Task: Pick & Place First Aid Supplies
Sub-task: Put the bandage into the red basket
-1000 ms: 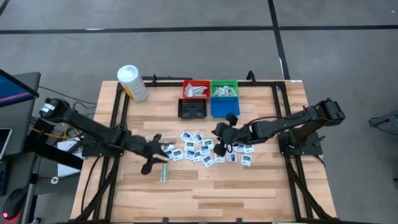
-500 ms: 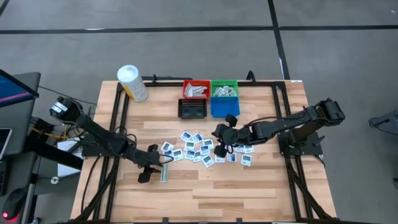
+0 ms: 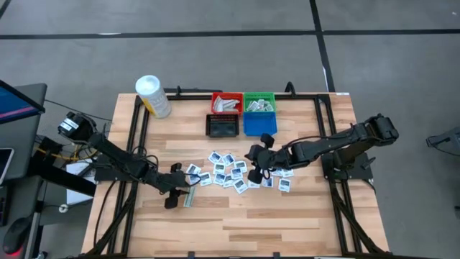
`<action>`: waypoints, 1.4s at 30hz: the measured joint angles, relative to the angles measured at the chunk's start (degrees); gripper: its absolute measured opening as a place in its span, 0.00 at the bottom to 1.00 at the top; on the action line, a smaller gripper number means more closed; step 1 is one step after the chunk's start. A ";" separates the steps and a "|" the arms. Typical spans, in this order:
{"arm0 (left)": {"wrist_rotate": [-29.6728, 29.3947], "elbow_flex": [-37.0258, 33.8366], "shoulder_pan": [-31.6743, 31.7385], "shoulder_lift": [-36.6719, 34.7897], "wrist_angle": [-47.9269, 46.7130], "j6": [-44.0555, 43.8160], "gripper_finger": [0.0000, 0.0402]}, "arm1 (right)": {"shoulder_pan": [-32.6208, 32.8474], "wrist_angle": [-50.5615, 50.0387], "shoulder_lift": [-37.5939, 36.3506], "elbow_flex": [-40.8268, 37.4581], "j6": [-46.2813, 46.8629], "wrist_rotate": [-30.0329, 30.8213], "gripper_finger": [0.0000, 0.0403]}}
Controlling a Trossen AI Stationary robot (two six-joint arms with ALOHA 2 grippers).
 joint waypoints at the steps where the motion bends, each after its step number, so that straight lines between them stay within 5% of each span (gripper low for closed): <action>1: -0.32 0.00 0.00 0.00 -0.02 0.22 0.35 | 0.00 0.00 0.00 0.00 0.00 0.02 0.00; 21: -0.34 -3.32 0.09 -0.13 0.97 0.48 0.32 | -0.02 -0.20 0.00 -0.02 0.00 0.02 0.00; 31: 4.31 -3.34 0.07 -0.13 0.56 2.67 0.03 | -0.11 -0.20 0.02 -0.02 -0.01 0.07 0.00; 42: 0.56 -2.95 -0.04 0.11 10.43 1.88 0.01 | -0.04 -0.20 0.02 -0.02 0.02 0.09 0.00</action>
